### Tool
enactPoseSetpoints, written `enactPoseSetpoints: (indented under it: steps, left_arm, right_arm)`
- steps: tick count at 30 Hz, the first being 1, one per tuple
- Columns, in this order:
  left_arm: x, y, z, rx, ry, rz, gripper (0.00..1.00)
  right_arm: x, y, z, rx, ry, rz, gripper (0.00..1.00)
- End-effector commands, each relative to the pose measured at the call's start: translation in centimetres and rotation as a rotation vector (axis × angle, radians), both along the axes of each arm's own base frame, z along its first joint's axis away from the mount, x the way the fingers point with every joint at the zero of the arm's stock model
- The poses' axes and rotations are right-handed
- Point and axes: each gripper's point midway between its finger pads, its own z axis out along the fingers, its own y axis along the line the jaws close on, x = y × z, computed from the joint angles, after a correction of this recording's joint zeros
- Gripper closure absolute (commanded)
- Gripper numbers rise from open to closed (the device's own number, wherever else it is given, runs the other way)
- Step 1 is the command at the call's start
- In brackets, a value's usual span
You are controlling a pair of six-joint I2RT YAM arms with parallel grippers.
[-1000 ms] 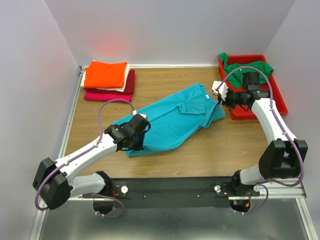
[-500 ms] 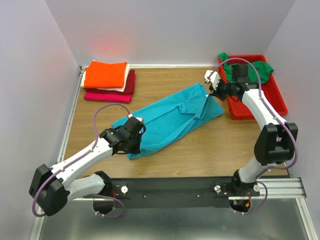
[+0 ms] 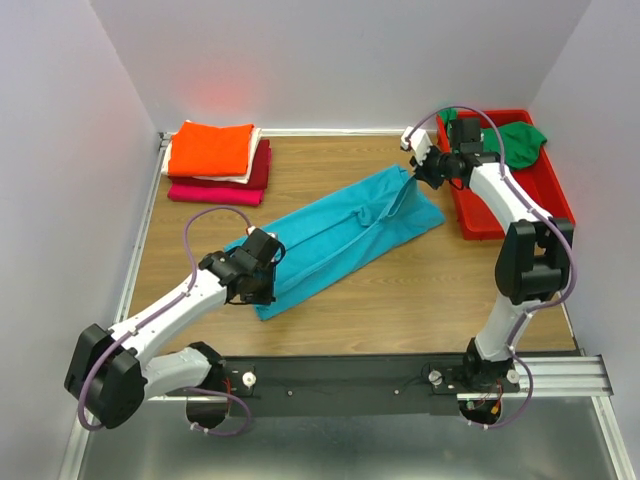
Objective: Fold and stack the t-shirts
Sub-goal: Fold the tshirt
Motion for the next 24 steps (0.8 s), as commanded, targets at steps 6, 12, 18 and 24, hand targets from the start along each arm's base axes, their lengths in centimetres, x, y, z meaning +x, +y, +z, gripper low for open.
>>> enactPoseSetpoints:
  steps: [6,12,18,24]
  left_arm:
    - [1.4,2.3,-0.7,0.106,0.002,0.05,1.0]
    - [2.0,2.7,-1.5,0.15,0.012,0.069,1.0]
    - [2.9,2.4,-1.6,0.163,0.009,0.06,1.0]
    - [3.4,2.5,-2.0,0.18,0.011,0.054,1.0]
  right_arm:
    - [2.1,0.3,-0.4,0.002,-0.01,-0.037,1.0]
    - [2.5,0.7,-0.9,0.004,-0.004,-0.036,0.99]
    - [2.9,1.6,-1.4,0.004,0.004,-0.03,0.99]
    - [3.4,2.3,-1.9,-0.004,0.008,-0.028,0.99]
